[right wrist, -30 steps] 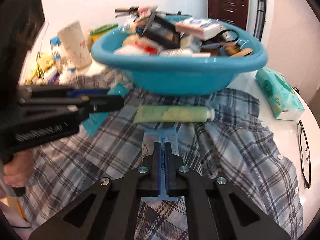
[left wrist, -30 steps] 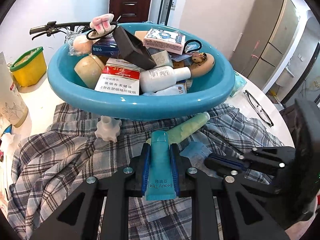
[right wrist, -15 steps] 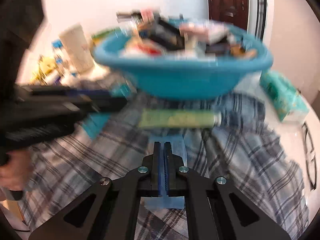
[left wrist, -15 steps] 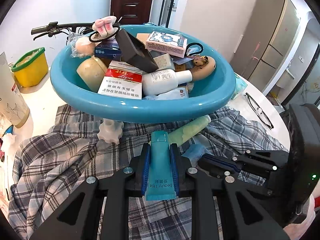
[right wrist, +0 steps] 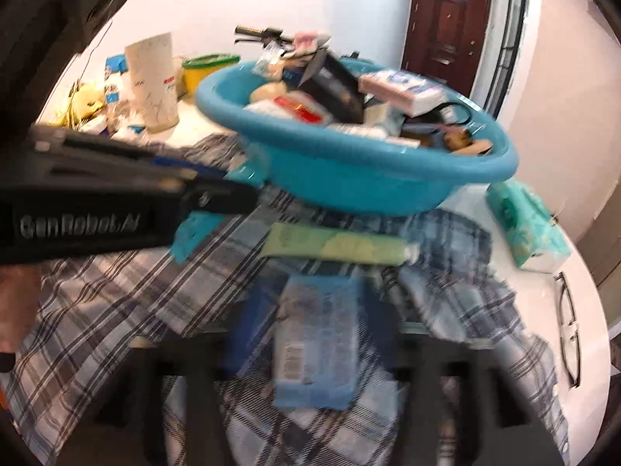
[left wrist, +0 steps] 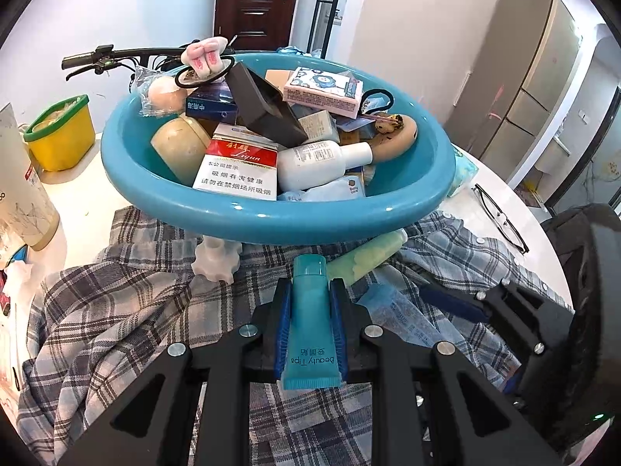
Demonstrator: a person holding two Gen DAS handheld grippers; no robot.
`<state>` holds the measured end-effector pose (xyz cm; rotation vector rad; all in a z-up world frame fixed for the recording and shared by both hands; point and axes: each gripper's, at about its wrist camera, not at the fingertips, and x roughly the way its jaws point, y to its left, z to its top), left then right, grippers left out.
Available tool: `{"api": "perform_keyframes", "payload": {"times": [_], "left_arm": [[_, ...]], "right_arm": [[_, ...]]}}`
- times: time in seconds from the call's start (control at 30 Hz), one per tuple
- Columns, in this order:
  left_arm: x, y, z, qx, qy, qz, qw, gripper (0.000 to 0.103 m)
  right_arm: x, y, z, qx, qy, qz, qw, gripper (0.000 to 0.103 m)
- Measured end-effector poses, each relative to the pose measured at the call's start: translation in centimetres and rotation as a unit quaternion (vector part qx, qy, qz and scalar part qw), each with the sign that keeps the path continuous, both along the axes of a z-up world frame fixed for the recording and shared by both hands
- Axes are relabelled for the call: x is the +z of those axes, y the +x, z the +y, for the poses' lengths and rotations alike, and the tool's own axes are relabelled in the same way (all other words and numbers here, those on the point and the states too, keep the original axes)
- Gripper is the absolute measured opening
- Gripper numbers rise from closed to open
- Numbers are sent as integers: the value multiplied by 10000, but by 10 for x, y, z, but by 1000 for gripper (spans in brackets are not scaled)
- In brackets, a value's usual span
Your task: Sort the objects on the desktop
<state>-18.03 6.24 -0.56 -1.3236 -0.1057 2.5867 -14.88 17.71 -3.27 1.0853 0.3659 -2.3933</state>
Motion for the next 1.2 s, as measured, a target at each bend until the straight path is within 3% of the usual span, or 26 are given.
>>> {"api": "perform_keyframes", "payload": {"times": [0.17, 0.23, 0.4, 0.47, 0.63, 0.73, 0.83, 0.93, 1.0, 1.03, 1.13, 1.2], "left_arm": [[1, 0, 0, -10, 11, 6, 10000, 21], [1, 0, 0, -17, 21, -7, 10000, 21], [2, 0, -1, -18, 29, -14, 10000, 21], [2, 0, -1, -21, 32, -15, 10000, 21], [2, 0, 0, -20, 34, -12, 10000, 21], [2, 0, 0, -23, 40, -16, 10000, 21], [3, 0, 1, -27, 43, -4, 10000, 21], [4, -1, 0, -22, 59, 6, 10000, 21], [5, -1, -1, -1, 67, 24, 10000, 21], [6, -1, -2, 7, 70, 31, 10000, 21], [7, -2, -2, 10, 85, 30, 10000, 21], [7, -2, -3, 3, 82, 31, 10000, 21]], "right_arm": [[-13, -7, -1, -87, 302, -281, 9991, 61], [-18, -9, 0, -76, 294, -415, 9987, 49], [-20, -9, 0, -25, 295, -437, 9986, 44], [-19, -9, 0, -25, 284, -408, 9988, 35], [-17, -11, 5, -65, 92, -485, 9988, 32], [-15, -13, 1, 2, 133, -446, 9989, 33], [-11, -8, -3, -35, 283, -108, 9995, 52], [-2, -3, -1, -42, 97, 9, 9999, 52], [4, -7, 5, -125, -82, 15, 9999, 41], [5, -8, 8, -205, -139, 27, 9997, 26], [6, -12, 17, -351, -466, 30, 9983, 11], [3, -20, 18, -293, -617, -139, 9976, 8]]}}
